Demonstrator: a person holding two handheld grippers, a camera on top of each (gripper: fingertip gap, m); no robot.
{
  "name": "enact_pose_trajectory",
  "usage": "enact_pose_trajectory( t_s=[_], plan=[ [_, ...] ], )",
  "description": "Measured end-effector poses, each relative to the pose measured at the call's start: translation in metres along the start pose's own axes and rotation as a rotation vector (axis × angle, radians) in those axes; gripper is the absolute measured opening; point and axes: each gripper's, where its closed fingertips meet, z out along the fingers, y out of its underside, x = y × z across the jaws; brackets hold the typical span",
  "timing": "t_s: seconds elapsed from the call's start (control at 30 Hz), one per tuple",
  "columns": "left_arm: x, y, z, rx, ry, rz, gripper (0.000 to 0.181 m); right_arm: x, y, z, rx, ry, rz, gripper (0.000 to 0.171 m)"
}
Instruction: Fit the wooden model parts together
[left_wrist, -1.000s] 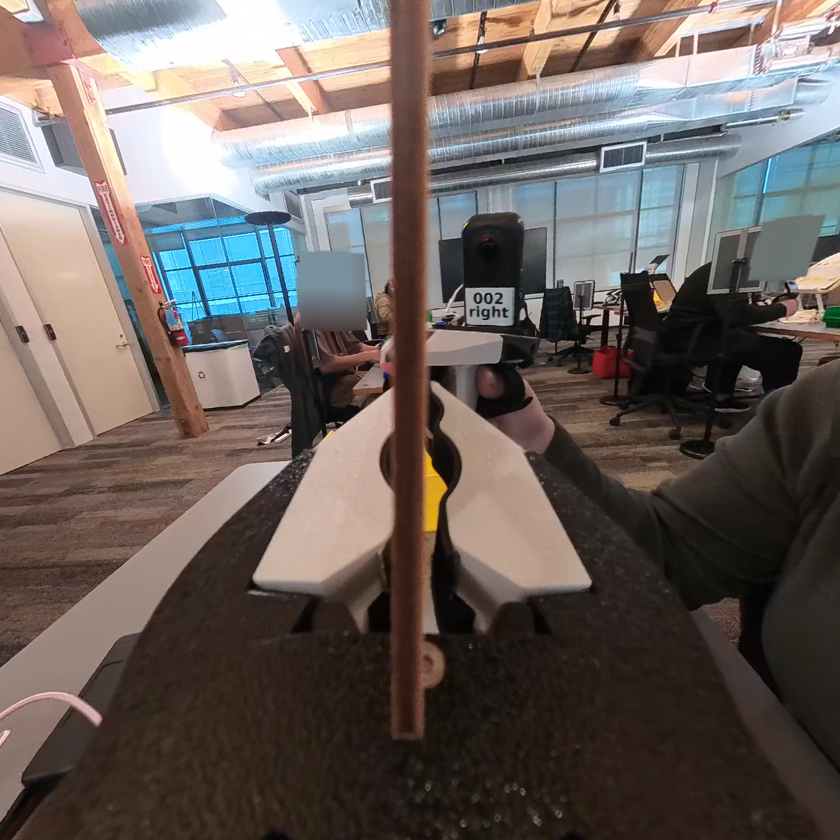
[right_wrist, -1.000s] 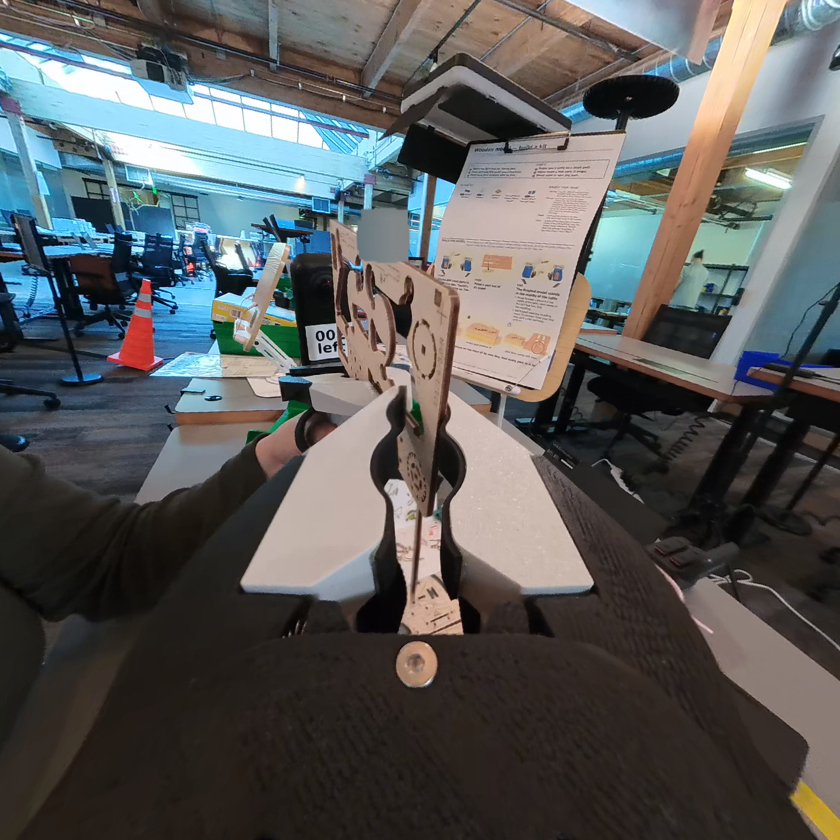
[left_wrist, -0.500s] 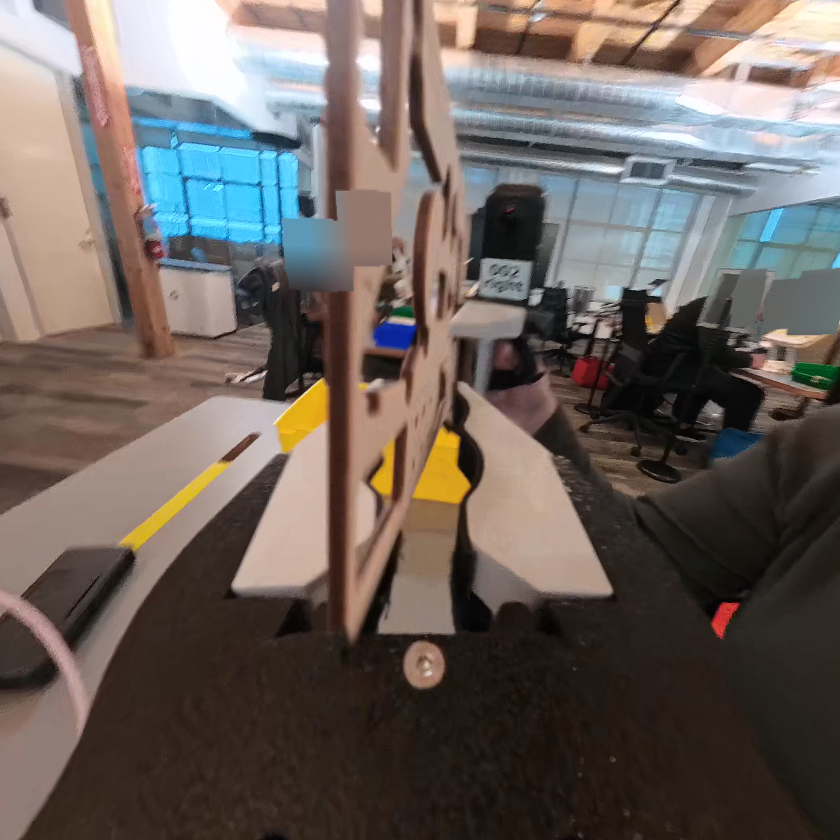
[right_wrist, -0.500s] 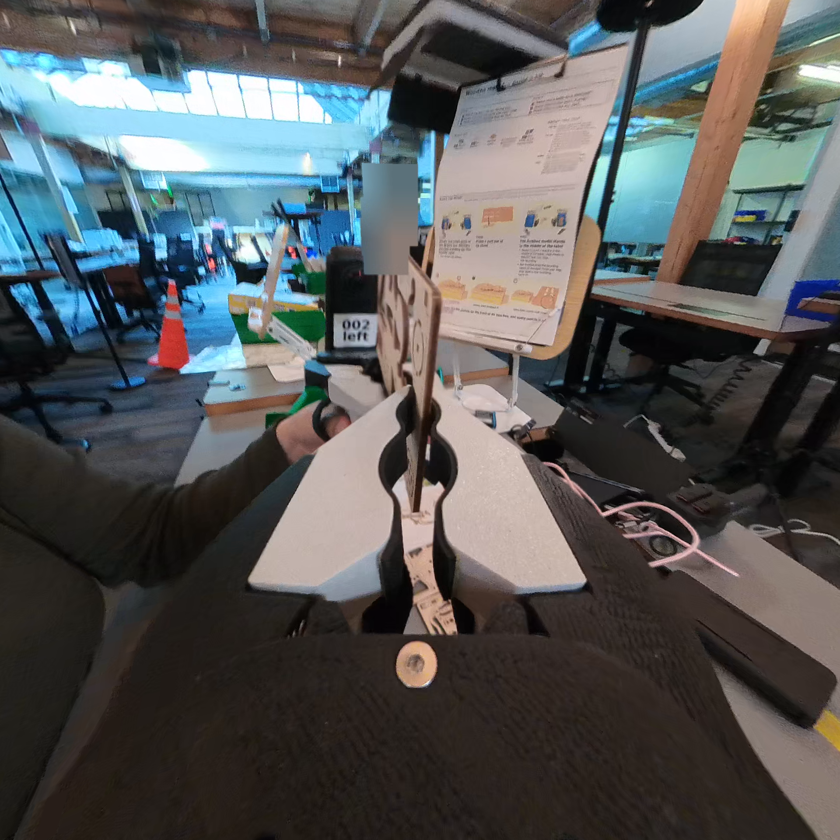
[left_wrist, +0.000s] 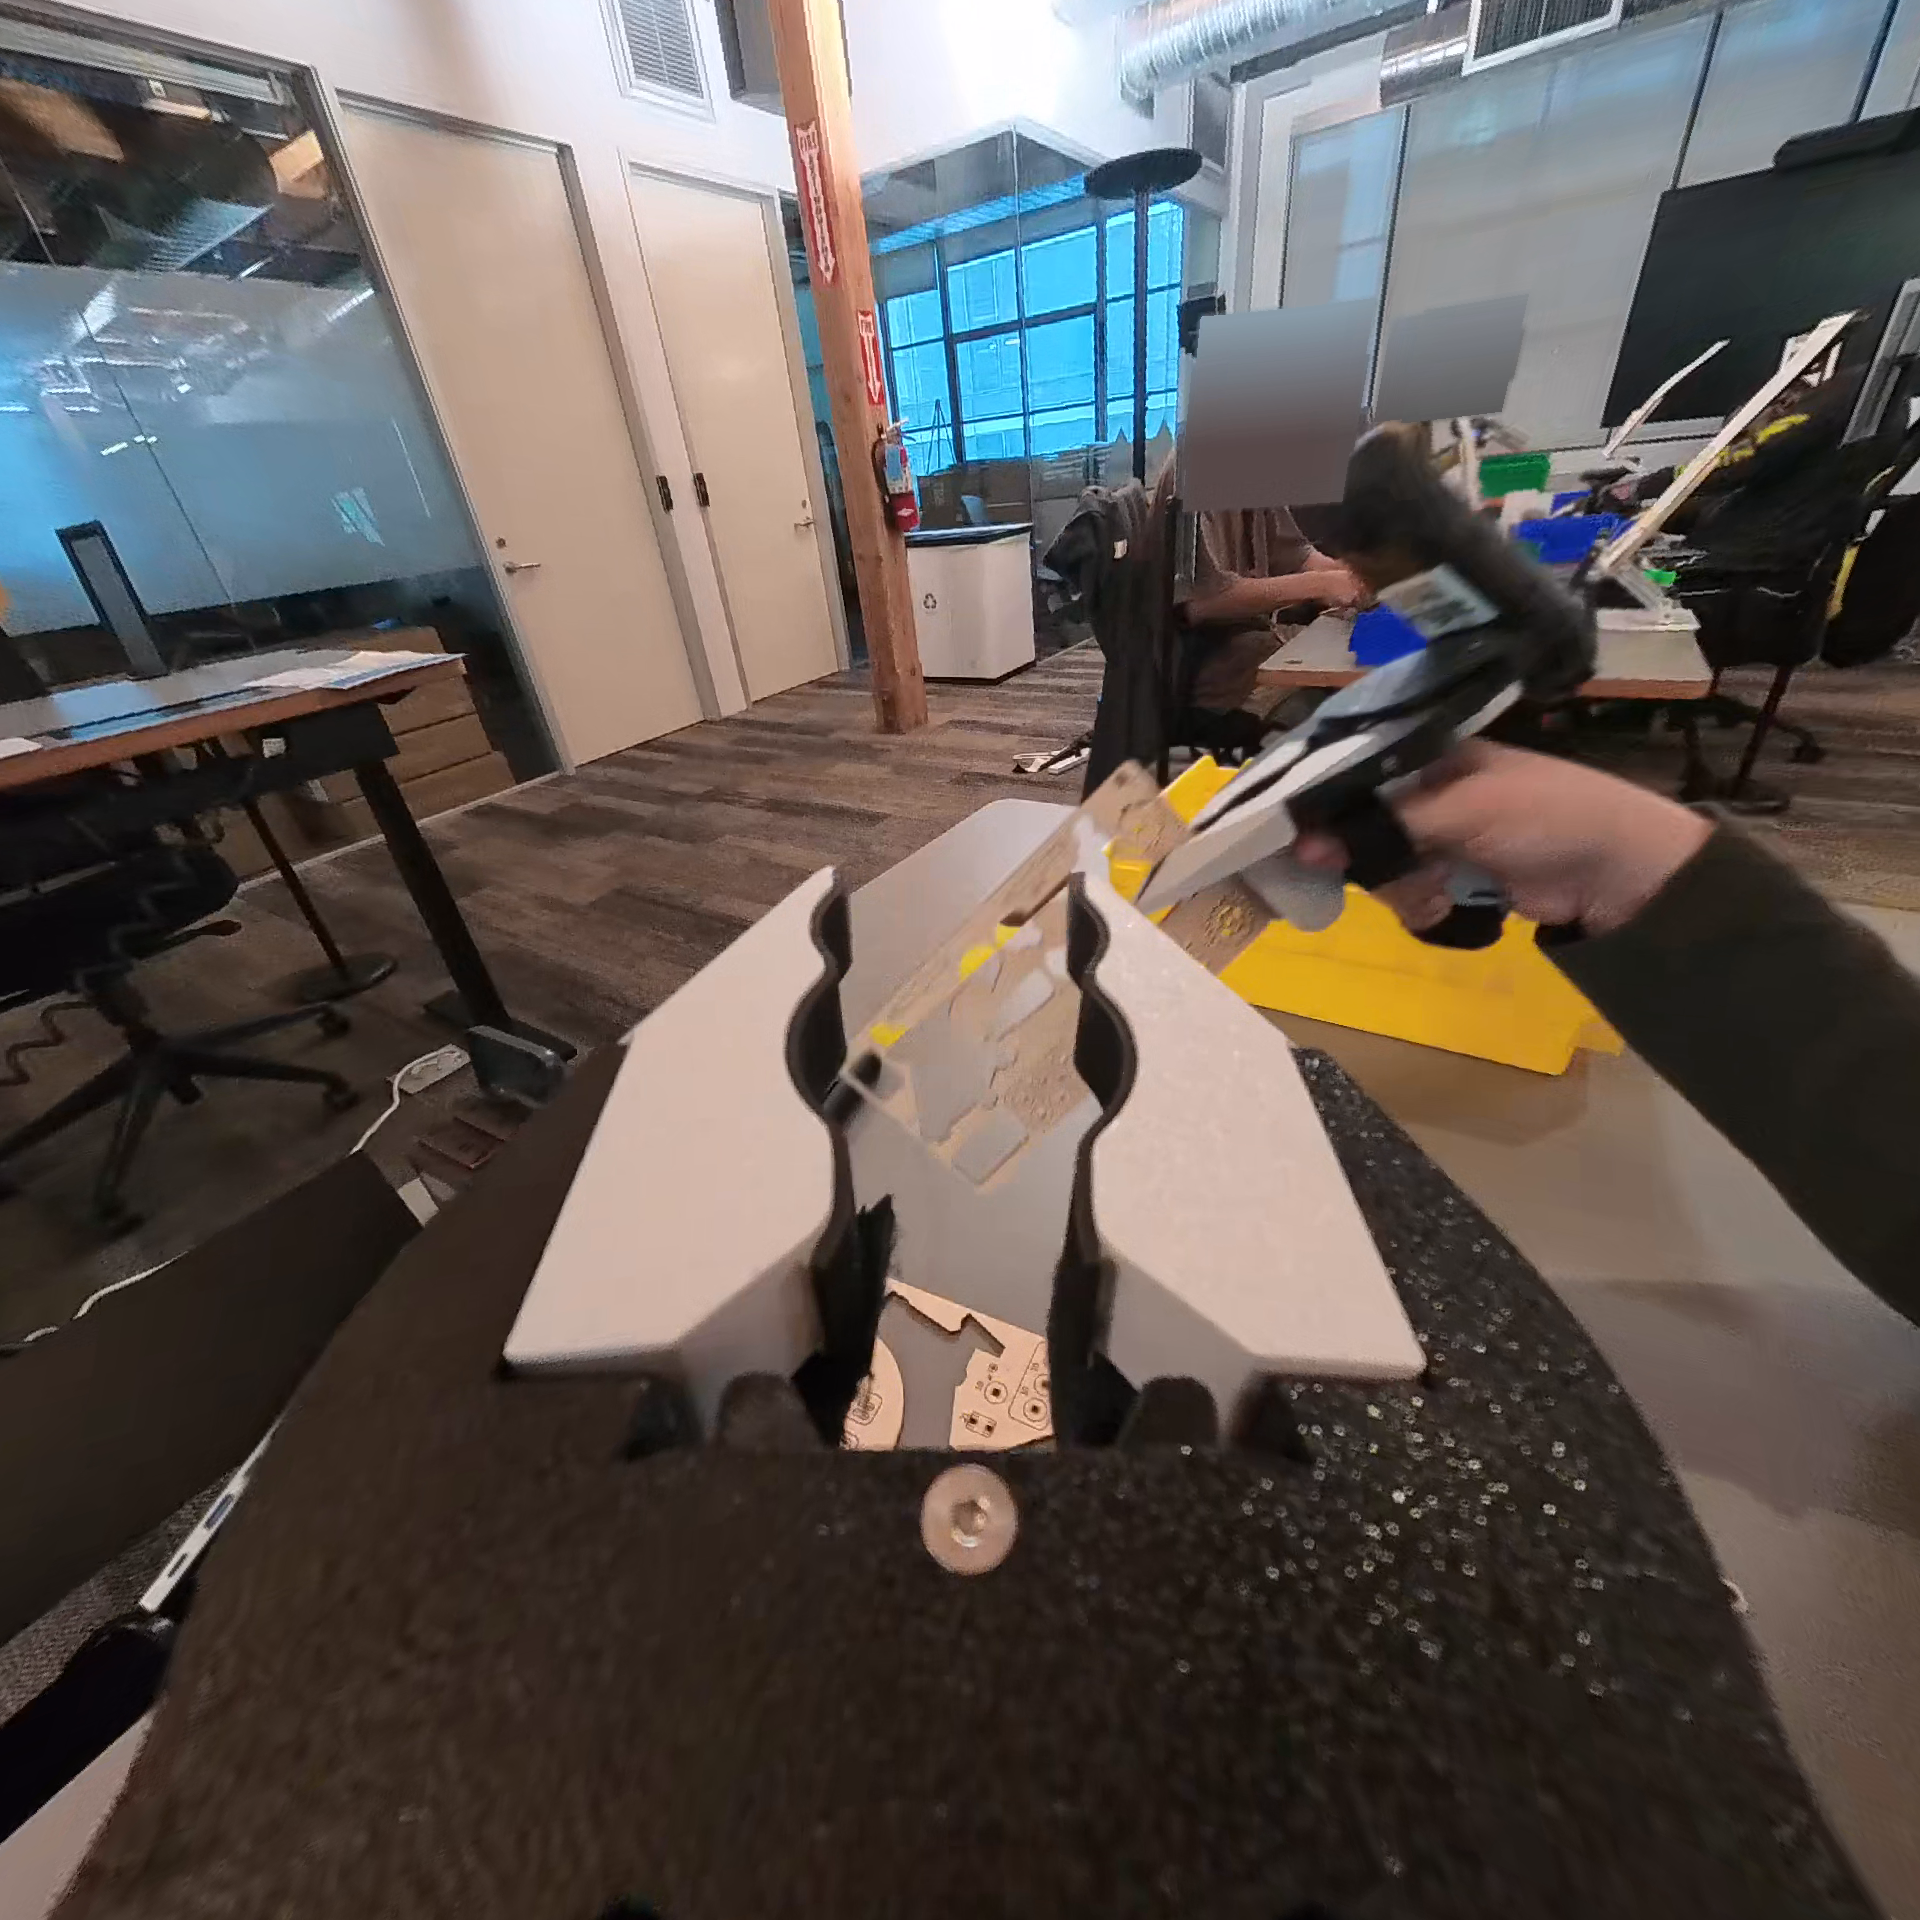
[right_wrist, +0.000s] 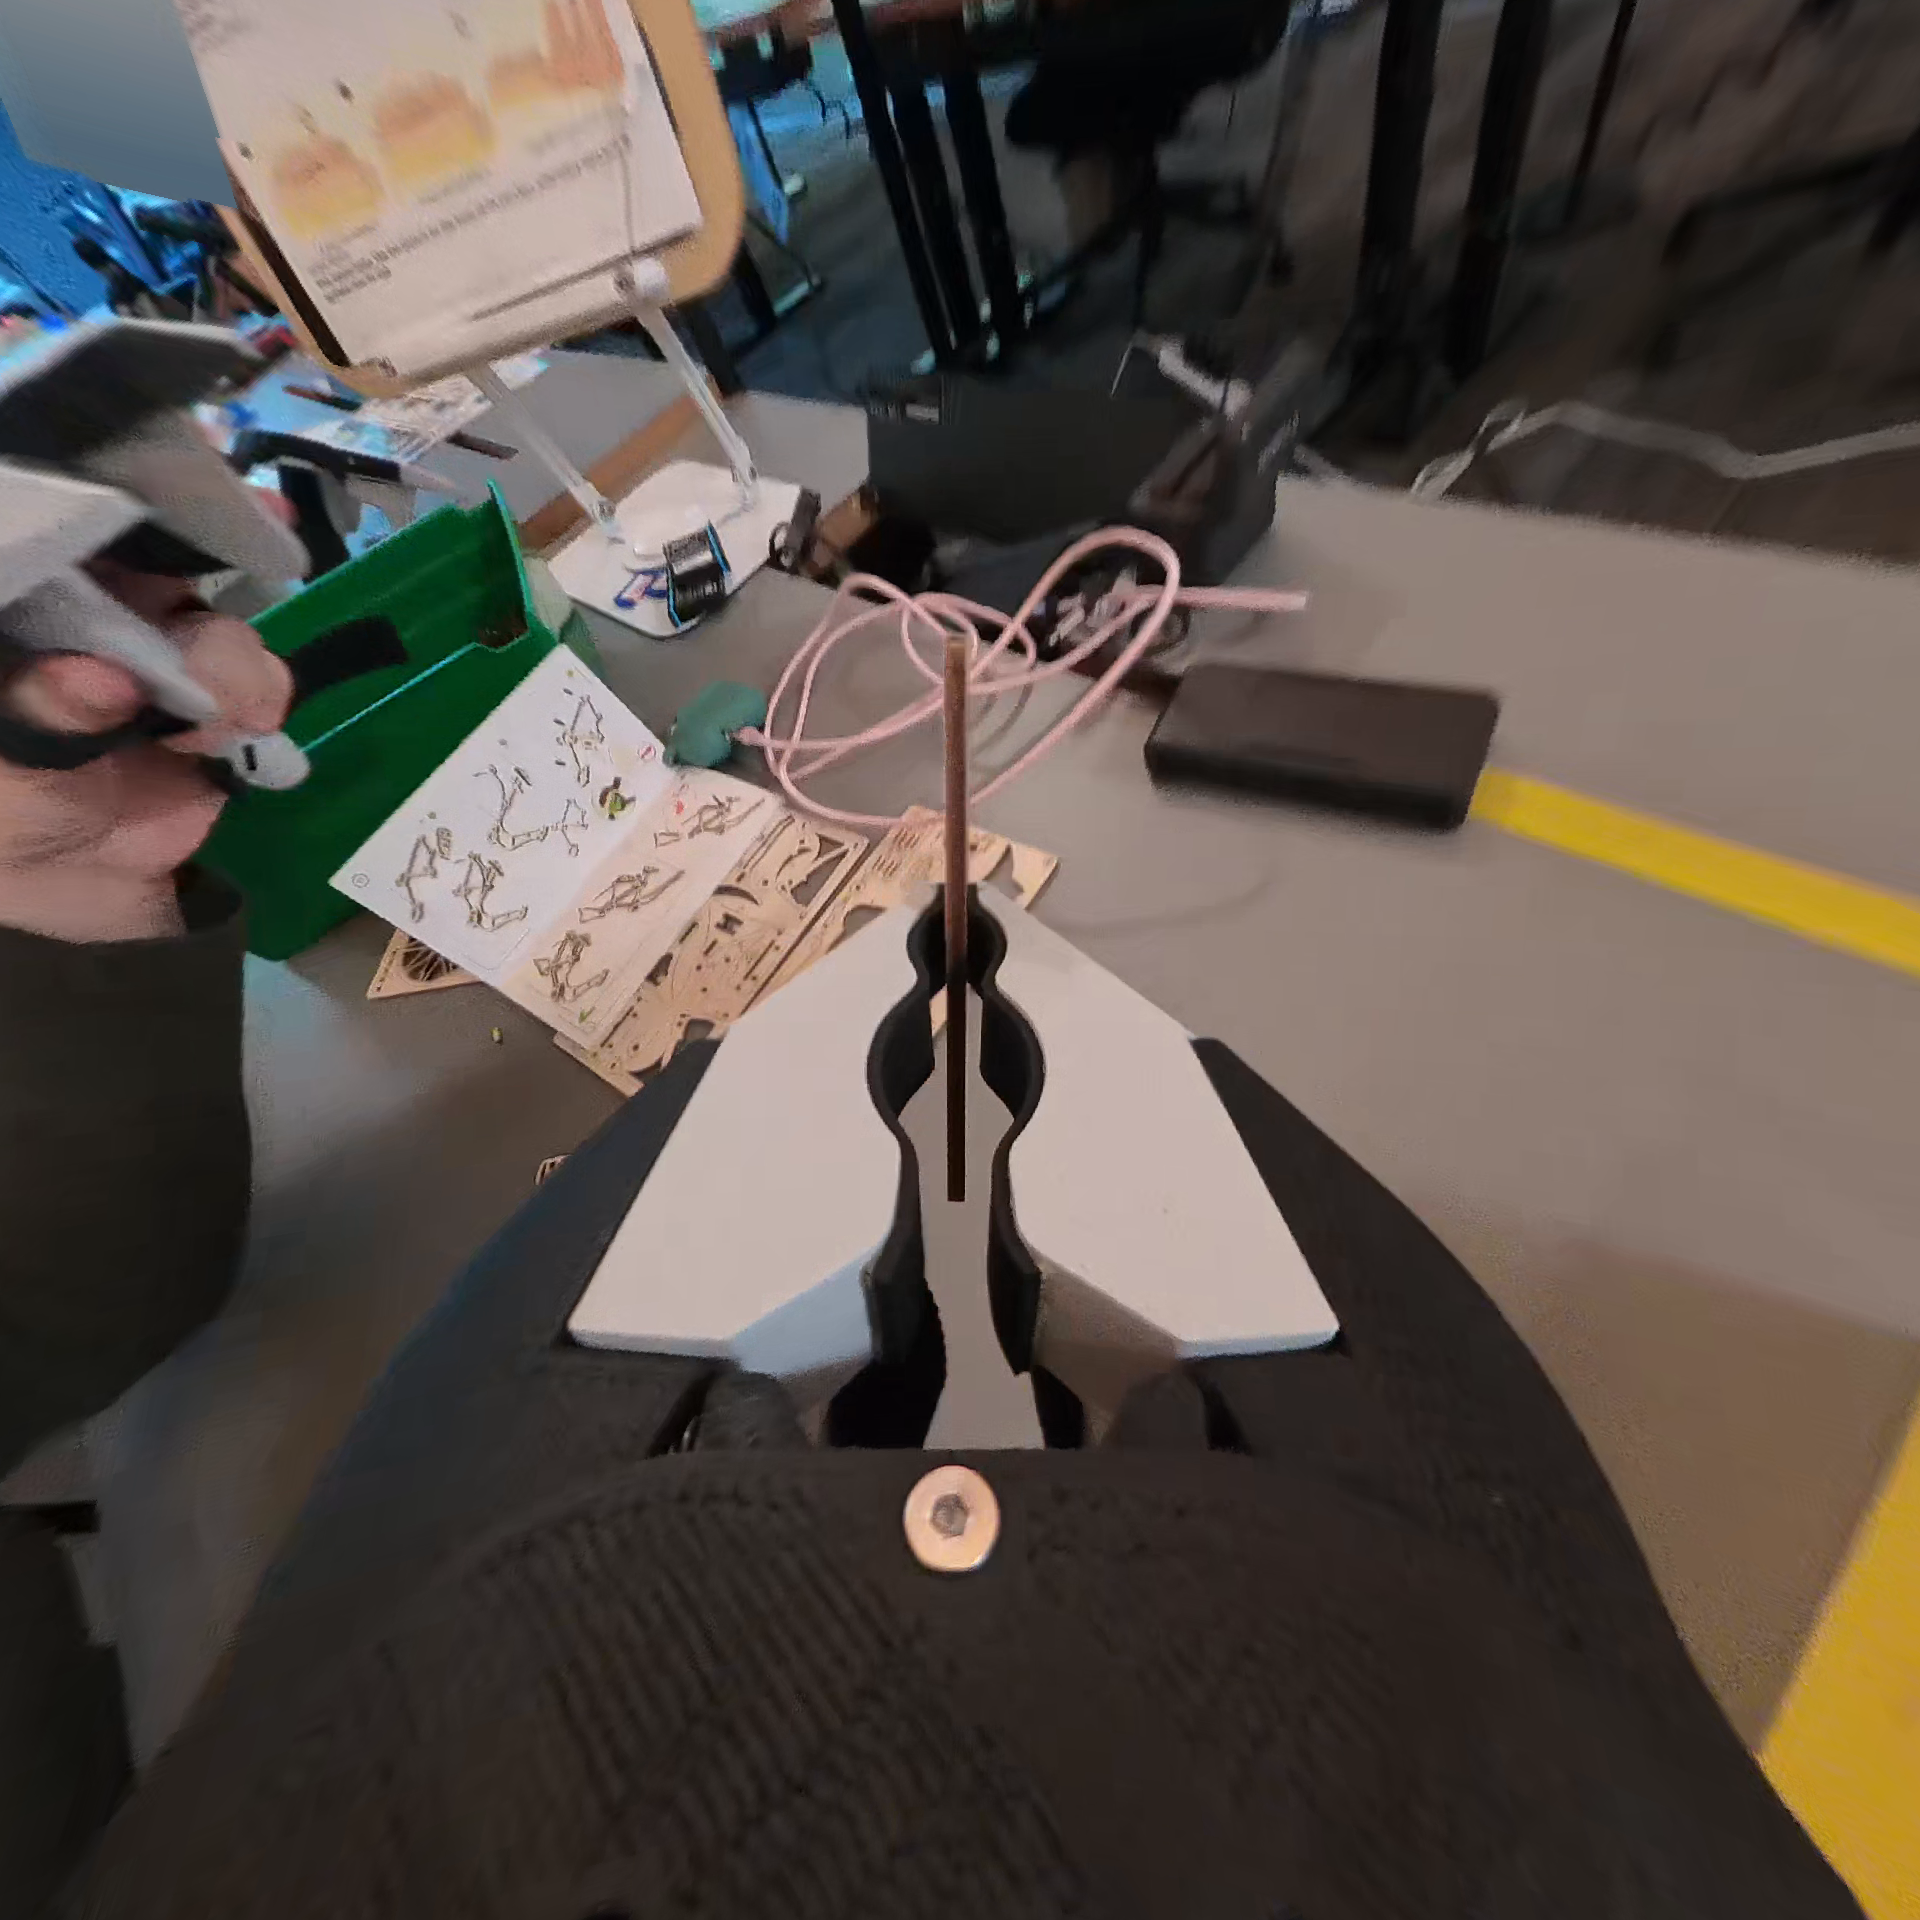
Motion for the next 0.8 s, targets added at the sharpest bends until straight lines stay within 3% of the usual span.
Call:
enact_pose_trajectory(
  t_s=[0.17, 0.2, 0.3, 0.53, 0.67, 0.73, 0.8],
  plan=[
    [0.007, -0.002, 0.002, -0.006, 0.011, 0.032, 0.035, 0.042, 0.038, 0.027, -0.132, 0.077, 0.149, 0.0],
    [0.009, -0.004, 0.002, 0.006, 0.011, 0.047, 0.033, 0.053, 0.043, 0.026, -0.148, 0.134, 0.161, 0.005],
    [0.015, -0.011, 0.002, 0.027, 0.015, 0.076, 0.032, 0.069, 0.048, 0.02, -0.185, 0.255, 0.164, 0.043],
    [0.031, -0.018, 0.004, 0.011, 0.031, 0.125, 0.037, 0.051, 0.023, -0.017, -0.265, 0.548, -0.164, 0.056],
    [0.05, -0.02, -0.002, 0.03, 0.073, 0.108, 0.034, -0.029, -0.01, -0.02, -0.092, 0.298, -0.407, 0.055],
    [0.079, -0.001, -0.004, 0.001, 0.175, 0.049, 0.033, -0.073, -0.014, -0.022, 0.022, 0.134, -0.552, 0.053],
    [0.109, 0.031, -0.012, -0.035, 0.268, 0.027, 0.031, -0.116, 0.011, -0.022, 0.094, -0.09, -0.736, 0.049]
  ],
)
